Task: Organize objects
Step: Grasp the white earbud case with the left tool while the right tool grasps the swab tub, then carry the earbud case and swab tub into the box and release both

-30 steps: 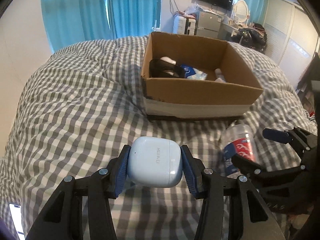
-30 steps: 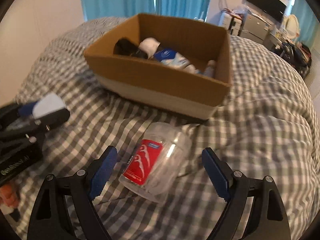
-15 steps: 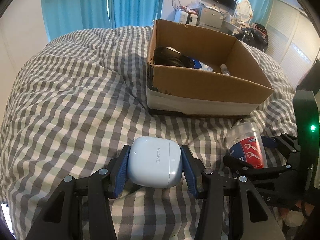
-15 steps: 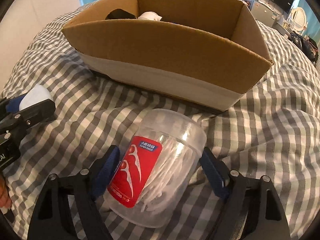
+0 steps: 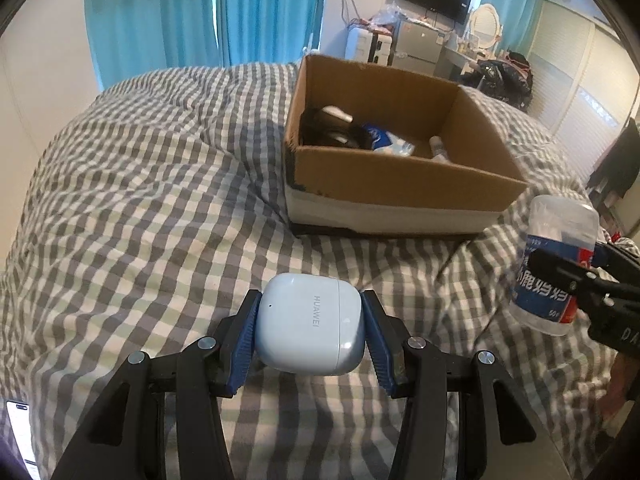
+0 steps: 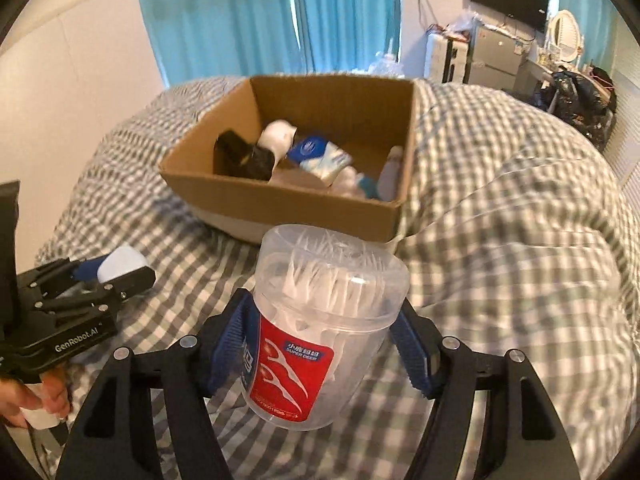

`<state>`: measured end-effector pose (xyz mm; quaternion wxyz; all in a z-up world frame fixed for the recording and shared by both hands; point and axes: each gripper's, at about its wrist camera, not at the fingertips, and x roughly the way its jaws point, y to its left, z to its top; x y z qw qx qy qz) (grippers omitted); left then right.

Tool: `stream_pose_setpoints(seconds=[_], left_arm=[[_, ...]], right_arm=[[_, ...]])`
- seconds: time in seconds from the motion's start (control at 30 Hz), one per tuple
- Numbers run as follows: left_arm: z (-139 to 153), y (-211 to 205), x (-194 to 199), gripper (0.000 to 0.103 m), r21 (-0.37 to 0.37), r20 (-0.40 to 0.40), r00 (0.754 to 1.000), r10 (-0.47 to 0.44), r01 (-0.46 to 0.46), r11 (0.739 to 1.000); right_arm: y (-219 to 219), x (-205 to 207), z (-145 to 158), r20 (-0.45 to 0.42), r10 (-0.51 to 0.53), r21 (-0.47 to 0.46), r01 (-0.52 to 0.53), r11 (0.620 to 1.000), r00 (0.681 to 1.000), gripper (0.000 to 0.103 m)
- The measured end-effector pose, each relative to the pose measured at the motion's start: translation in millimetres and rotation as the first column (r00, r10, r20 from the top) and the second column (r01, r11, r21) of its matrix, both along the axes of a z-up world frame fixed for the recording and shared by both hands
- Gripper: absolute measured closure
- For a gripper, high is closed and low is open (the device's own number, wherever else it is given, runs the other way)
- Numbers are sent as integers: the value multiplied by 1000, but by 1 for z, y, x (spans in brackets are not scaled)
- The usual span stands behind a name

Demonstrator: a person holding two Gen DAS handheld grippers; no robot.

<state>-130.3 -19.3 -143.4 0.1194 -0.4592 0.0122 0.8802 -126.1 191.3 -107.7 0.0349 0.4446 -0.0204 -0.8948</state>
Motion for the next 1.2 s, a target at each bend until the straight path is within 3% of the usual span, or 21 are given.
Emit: stream_pose_setpoints(seconds=[0.5,0.77,0.97,1.2], left_arm=[[64,11,35,53,58,-83,996,-39,44,997],[113,24,32,53,44,-167,982,-84,92,995],[153,36,-1,53,24,-240,965,-106,115,993],[173,51,-66,53,-6,-269,957,-109,111,994]], right_arm=[[1,54,72,-154,2,28,2,1000,988,35],[-1,65,115,-239,30,72,-14,997,971,35],[-7,43,143,-292,66,104,-37,994,954,35],[-9,-22,161,-317,88,122,-52,991,944,35]])
